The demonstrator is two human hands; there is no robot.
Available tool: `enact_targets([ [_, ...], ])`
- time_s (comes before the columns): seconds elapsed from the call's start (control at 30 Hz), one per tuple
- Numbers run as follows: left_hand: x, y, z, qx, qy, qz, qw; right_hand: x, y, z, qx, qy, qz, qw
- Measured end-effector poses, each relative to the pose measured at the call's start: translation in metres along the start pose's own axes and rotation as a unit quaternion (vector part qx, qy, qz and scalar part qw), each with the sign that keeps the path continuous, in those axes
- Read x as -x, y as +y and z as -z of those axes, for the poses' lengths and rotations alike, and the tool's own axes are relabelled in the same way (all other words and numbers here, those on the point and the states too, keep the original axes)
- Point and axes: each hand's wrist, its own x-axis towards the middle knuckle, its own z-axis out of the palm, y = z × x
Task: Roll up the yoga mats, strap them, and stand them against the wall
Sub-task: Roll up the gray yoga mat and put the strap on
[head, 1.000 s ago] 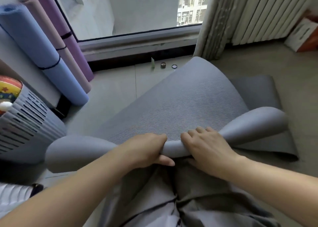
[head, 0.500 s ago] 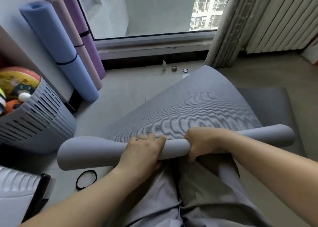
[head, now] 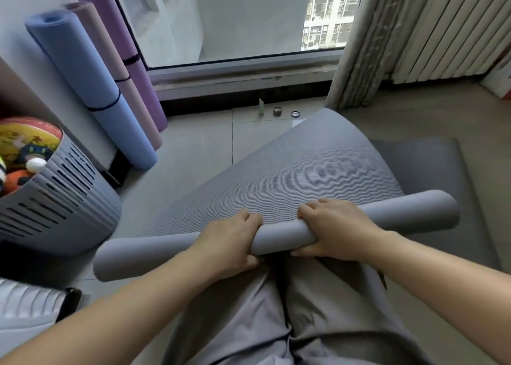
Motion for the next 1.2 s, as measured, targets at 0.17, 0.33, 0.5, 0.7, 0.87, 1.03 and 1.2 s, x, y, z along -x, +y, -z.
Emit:
enact_targets([
  [0.17,0.009,-0.002,-0.03,-0.055,0.184,-0.051,0.98,-0.011,0.007,0.011,-0.069,-0.088,-0.012,0.994],
  [0.33,-0.011,-0.02,0.001,0.028,0.027,-0.066,0.997,-0.003,0.005,-0.005,0.014,0.051,0.017,0.998],
  [0.5,-0.038,-0.033,0.049,0.083,-0.023,-0.107,0.991,-0.021,0.011,0.036,0.003,0.036,0.009,0.999],
  [0.7,-0.029,-0.023,0.088,0.128,-0.104,-0.123,0.979,-0.01,0.012,0.092,-0.021,-0.105,0.015,0.994],
  [0.87,-0.01,-0.01,0.044,0.187,-0.193,-0.127,0.955,0.013,0.0,0.048,-0.11,-0.219,0.02,0.969],
  [1.03,0.001,-0.008,0.026,0.234,-0.199,-0.133,0.942,0.028,-0.007,0.029,-0.089,-0.171,0.024,0.981],
  [1.2,0.011,-0.008,0.027,0.208,-0.181,-0.117,0.954,0.031,-0.019,0.022,-0.02,-0.12,0.039,0.992],
])
